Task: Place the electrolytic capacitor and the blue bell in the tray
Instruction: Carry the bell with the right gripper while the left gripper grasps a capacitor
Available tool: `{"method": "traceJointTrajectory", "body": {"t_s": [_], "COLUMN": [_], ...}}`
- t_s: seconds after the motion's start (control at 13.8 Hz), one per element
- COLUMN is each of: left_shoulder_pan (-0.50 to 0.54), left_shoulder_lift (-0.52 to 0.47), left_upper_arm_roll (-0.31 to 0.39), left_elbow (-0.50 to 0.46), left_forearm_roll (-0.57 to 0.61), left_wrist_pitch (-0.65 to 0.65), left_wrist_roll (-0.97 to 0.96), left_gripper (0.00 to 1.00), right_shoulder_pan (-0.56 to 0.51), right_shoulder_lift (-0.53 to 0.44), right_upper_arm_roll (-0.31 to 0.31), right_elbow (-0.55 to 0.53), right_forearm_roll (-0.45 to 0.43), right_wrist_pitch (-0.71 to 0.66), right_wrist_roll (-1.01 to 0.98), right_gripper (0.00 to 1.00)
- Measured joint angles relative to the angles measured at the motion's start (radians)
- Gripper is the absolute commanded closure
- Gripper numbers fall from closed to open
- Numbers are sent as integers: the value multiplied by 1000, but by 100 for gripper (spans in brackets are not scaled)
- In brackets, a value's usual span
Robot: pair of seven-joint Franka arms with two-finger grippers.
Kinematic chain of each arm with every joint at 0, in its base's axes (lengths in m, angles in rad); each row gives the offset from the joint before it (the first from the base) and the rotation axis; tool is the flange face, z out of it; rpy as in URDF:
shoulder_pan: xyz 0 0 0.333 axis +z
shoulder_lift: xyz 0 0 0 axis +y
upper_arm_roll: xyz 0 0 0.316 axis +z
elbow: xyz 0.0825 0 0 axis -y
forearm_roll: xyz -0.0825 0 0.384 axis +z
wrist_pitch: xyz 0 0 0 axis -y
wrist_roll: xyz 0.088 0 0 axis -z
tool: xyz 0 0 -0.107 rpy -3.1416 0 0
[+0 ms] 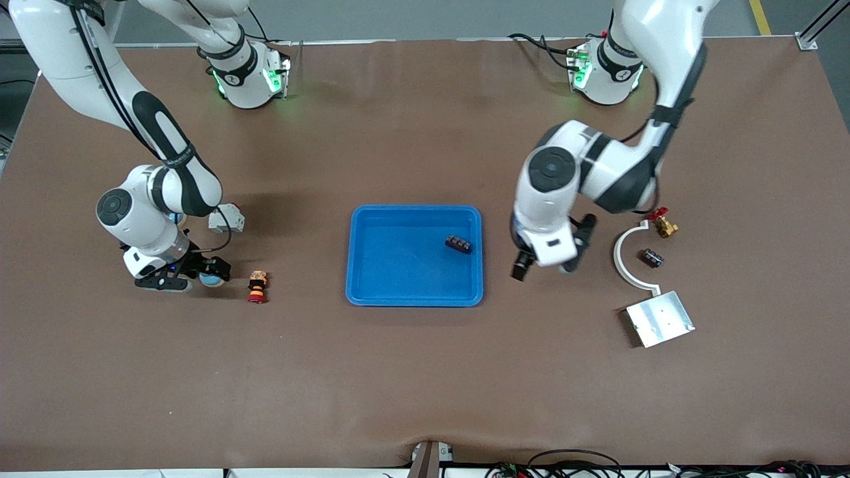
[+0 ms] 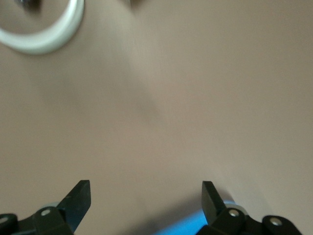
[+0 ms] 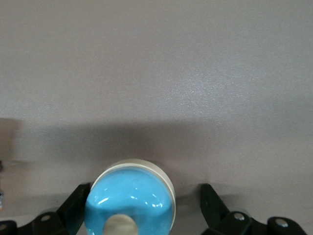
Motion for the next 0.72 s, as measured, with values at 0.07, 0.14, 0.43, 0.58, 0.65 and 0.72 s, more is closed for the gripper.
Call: {"method": "traceJointTrajectory", "body": {"t_s": [0.07,0.14,0.43,0.58,0.65,0.72], "left_shoulder_pan": [50,99,241,294,316,339], "left_shoulder_lift": [2,4,7,8,9,10], "left_upper_arm_roll": [2,3,4,3,3,3], "left_elbow": [-8,-18,-49,-68,-78,-92], "left_forearm_roll": [2,3,4,25,43,62], "left_wrist_pitch": [-1,-1,-1,-1,0,4], "left_wrist_roll": [77,154,412,509,538,559], "left_gripper": [0,0,0,0,0,0], "right_shoulder_pan": [0,2,42,110,147,191], "right_shoulder_lift": [0,-2,-28,-83,-119,-157], "right_upper_arm_roll": [0,2,8,14,18,22], "right_elbow": [1,5,69,84,84,83], "right_forearm_roll": [-1,-1,0,0,0,0], "right_wrist_pitch": [0,-5,-187,-315,-364,-400], "right_wrist_roll": [0,0,110,233,301,382], "right_gripper": [95,100,100,100,100,100]}}
